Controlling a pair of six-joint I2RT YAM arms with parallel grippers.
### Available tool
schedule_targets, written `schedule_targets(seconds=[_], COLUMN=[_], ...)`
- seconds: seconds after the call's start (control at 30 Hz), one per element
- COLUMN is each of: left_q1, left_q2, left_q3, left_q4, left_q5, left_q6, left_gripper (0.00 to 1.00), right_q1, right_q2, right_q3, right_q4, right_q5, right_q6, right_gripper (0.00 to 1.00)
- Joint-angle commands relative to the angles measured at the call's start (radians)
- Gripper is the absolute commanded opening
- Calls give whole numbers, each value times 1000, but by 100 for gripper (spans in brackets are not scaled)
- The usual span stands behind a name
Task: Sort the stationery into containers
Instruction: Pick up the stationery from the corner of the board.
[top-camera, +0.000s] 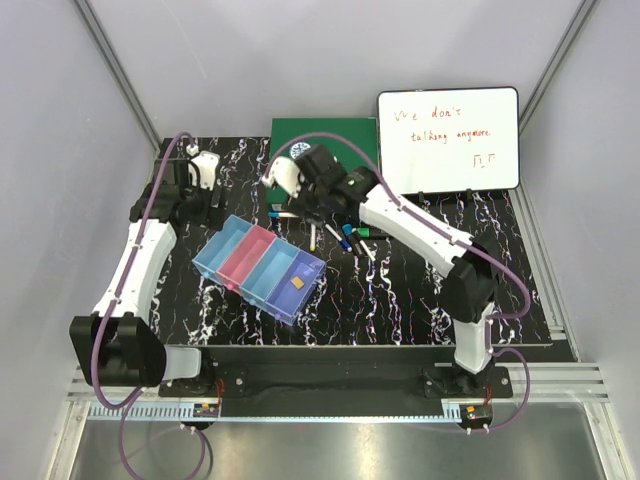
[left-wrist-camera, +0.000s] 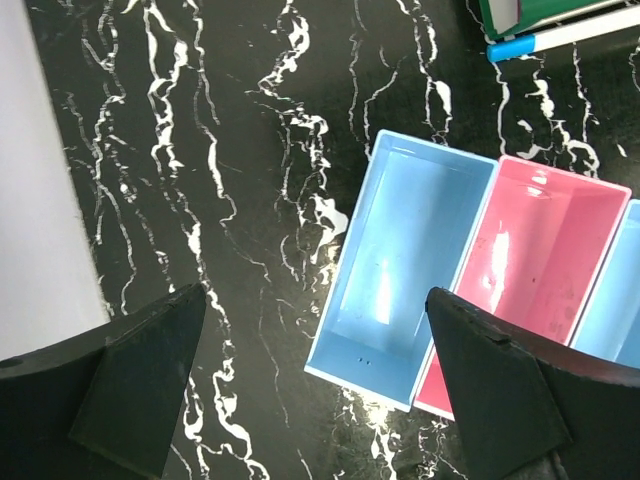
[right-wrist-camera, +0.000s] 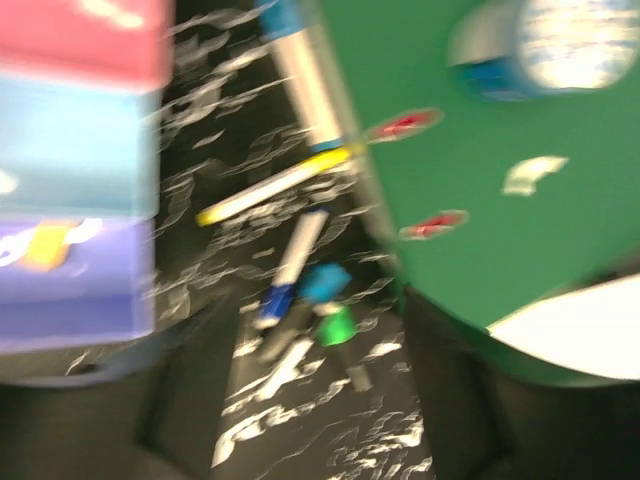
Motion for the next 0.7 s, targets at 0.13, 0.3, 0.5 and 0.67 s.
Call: schedule_targets(seconds=[0.13,0.3,0.5,0.67], left_q1=[5,5,5,5], left_q2=[28,39,24,-33], left_q3=[28,66,65,34], left_q4=[71,71,67,67], left_q5=[106,151,155,146], left_q6=[-4,10,16,62], left_gripper=[99,99,99,99], right_q1=[-116,-169,-189,-211], right_q2=[201,429,624,666], right_q3=[328,626,847,855], right_q4=[119,114,125,267], right_q5=[103,83,41,60], right_q6=[-8,-10,-19,38], right_gripper=[100,100,100,100])
